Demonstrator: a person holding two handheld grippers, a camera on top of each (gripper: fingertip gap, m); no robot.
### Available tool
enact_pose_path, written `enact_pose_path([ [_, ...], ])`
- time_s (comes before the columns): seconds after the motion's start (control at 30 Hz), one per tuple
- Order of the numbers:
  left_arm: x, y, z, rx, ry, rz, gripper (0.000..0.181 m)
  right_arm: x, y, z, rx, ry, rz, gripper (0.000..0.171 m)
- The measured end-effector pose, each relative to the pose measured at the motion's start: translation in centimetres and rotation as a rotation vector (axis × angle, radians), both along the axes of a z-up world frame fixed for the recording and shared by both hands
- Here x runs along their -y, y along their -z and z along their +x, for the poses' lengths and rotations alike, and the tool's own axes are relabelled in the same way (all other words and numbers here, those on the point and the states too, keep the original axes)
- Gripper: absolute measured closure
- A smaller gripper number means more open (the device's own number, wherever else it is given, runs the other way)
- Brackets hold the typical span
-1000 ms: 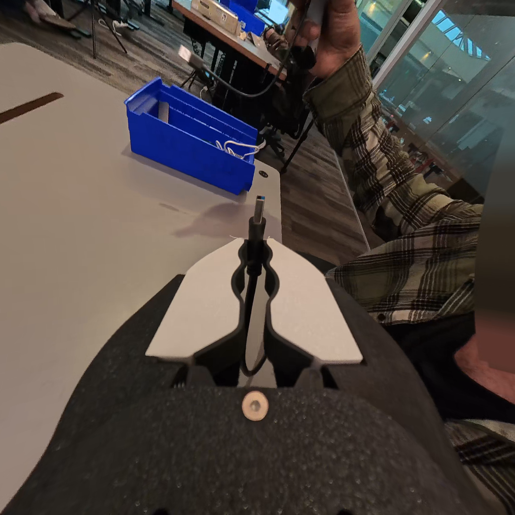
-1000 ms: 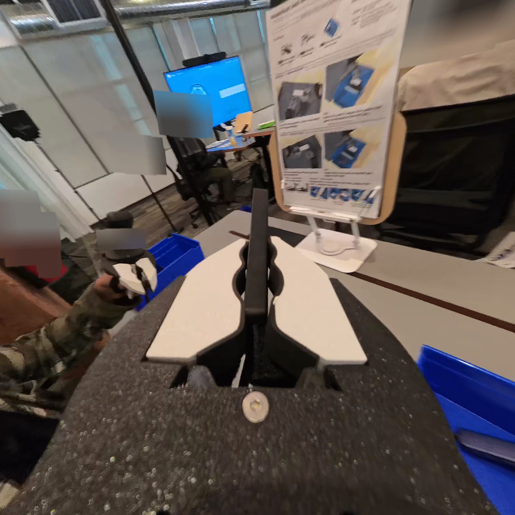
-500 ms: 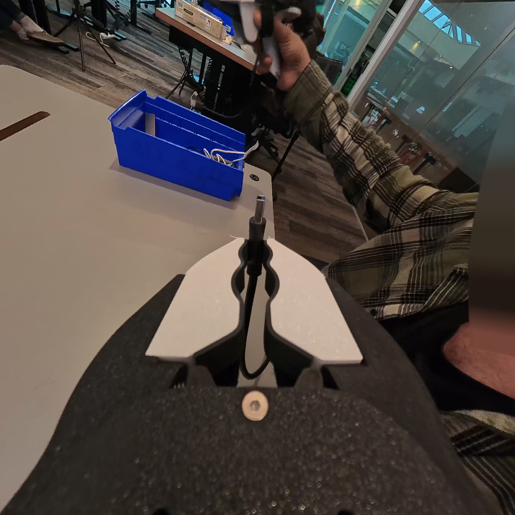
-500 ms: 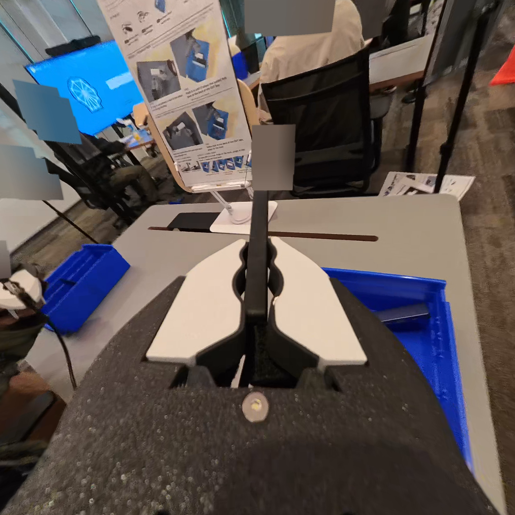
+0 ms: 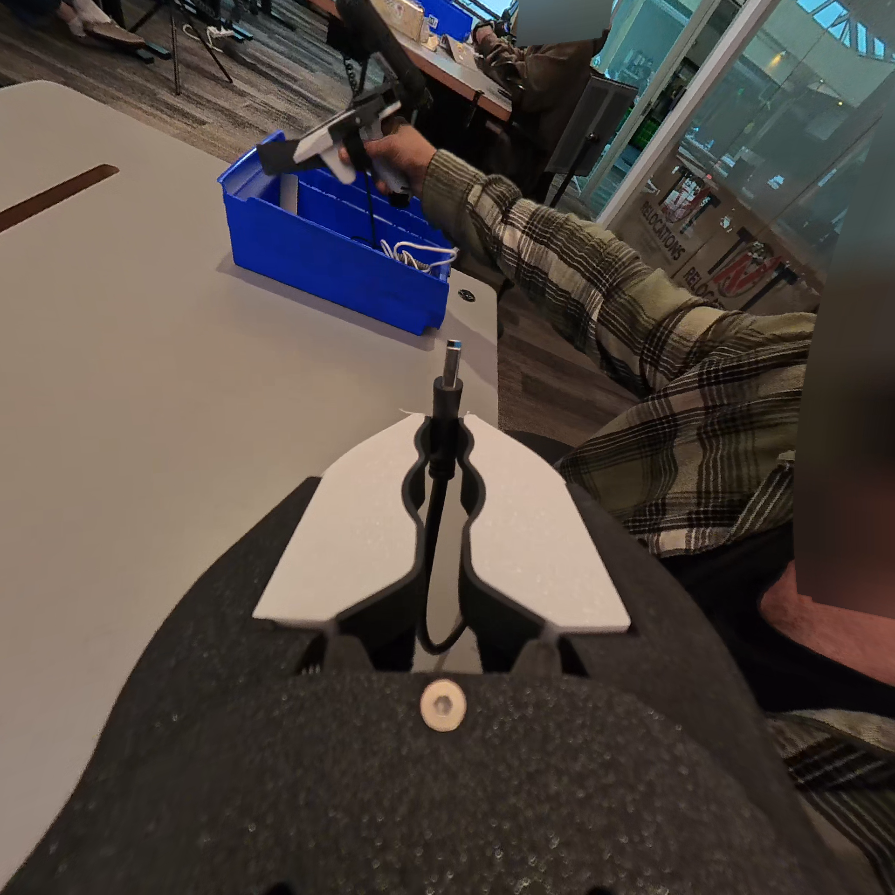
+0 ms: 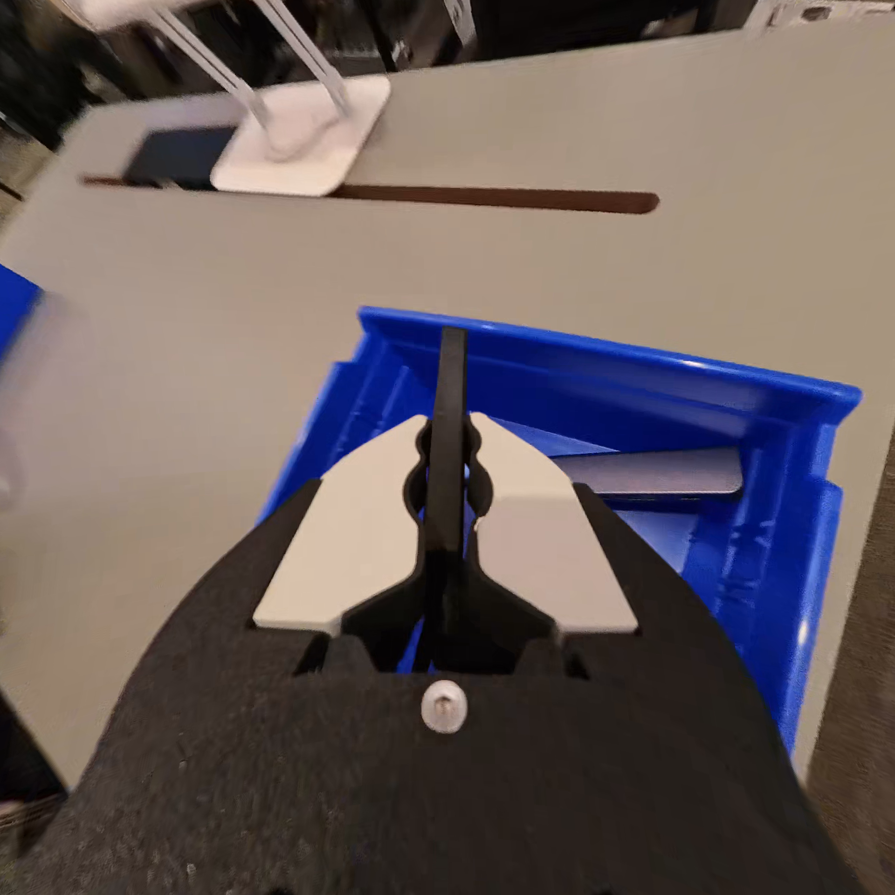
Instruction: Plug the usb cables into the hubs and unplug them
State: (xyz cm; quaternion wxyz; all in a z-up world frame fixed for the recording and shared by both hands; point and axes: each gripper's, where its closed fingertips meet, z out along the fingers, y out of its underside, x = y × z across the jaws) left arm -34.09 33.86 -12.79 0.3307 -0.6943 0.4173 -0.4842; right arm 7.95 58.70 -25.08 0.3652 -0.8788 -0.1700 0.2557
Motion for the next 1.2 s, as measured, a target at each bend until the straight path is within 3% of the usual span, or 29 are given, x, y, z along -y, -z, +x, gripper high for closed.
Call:
enact_pose_path([
  [0.03, -0.2, 0.2, 0.1, -0.003, -0.006, -0.004, 0.173, -0.5, 0.7, 0.4, 0.036, 0.006, 0.009, 0.156],
  [0.1, -0.8, 0.4, 0.2, -0.002, -0.018, -0.003, 0.173, -1.6, 0.9, 1.2, 0.096, 0.033, 0.051, 0.132],
  [0.17, -1.5, 0.6, 0.4, 0.009, -0.033, -0.007, 0.173, -2.3, -0.5, 1.8, 0.156, 0.064, 0.112, 0.102],
  [0.23, -2.0, 0.8, 0.5, 0.022, -0.038, -0.020, 0.173, -2.1, -3.2, 1.7, 0.215, 0.079, 0.164, 0.094],
  [0.33, -2.3, 1.3, 0.8, 0.028, -0.031, -0.027, 0.173, 0.5, -9.4, -2.7, 0.203, -0.007, 0.315, 0.104],
  [0.43, -2.4, 1.3, 1.4, 0.047, -0.020, -0.024, 0.173, 6.2, -13.8, -12.0, 0.021, -0.210, 0.368, 0.114],
  [0.57, -2.1, 1.3, 2.8, 0.068, 0.006, -0.030, 0.173, 15.8, -16.3, -25.4, -0.302, -0.559, 0.385, 0.129],
  [0.7, -1.2, 1.4, 4.2, 0.063, 0.036, -0.037, 0.173, 21.1, -15.5, -33.5, -0.390, -0.756, 0.370, 0.136],
  [0.97, 0.0, 1.4, 5.4, 0.076, 0.060, -0.031, 0.173, 23.5, -14.2, -38.7, -0.337, -0.867, 0.357, 0.140],
  [1.13, 0.0, 1.4, 5.4, 0.089, 0.066, -0.035, 0.173, 23.8, -13.2, -38.9, -0.320, -0.893, 0.276, 0.164],
  [1.2, 0.0, 1.4, 5.5, 0.091, 0.068, -0.030, 0.173, 23.8, -13.2, -38.8, -0.321, -0.891, 0.259, 0.165],
])
